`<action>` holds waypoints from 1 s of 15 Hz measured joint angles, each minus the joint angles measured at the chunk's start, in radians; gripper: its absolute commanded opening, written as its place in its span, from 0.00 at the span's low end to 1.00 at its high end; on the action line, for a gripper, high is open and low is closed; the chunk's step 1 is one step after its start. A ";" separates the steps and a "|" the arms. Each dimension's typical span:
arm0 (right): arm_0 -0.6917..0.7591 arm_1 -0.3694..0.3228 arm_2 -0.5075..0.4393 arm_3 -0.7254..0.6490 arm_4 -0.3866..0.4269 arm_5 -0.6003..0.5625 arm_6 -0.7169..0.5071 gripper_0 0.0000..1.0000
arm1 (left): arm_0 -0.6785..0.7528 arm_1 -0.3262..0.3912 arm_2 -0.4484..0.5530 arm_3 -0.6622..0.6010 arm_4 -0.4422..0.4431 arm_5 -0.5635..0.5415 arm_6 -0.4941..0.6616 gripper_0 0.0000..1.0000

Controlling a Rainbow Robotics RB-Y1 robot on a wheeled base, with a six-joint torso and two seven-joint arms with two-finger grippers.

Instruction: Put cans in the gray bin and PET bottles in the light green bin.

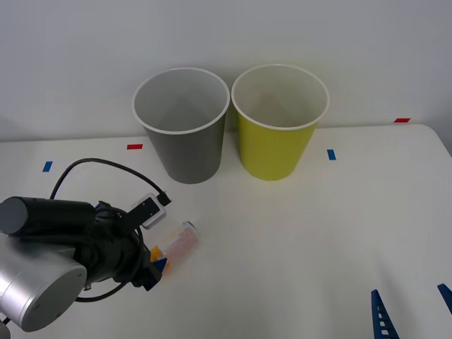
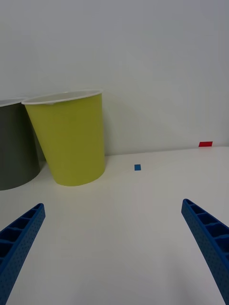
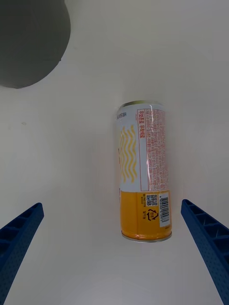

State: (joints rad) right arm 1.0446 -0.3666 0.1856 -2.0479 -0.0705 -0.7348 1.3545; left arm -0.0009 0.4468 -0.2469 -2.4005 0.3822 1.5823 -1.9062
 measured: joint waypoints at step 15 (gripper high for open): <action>0.000 0.000 0.000 0.000 0.000 0.000 0.000 1.00 | -0.214 -0.038 -0.184 0.210 -0.080 0.064 0.188 1.00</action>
State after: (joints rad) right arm 1.0446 -0.3666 0.1856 -2.0479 -0.0705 -0.7348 1.3545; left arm -0.2154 0.4086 -0.4312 -2.1908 0.3023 1.6461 -1.7180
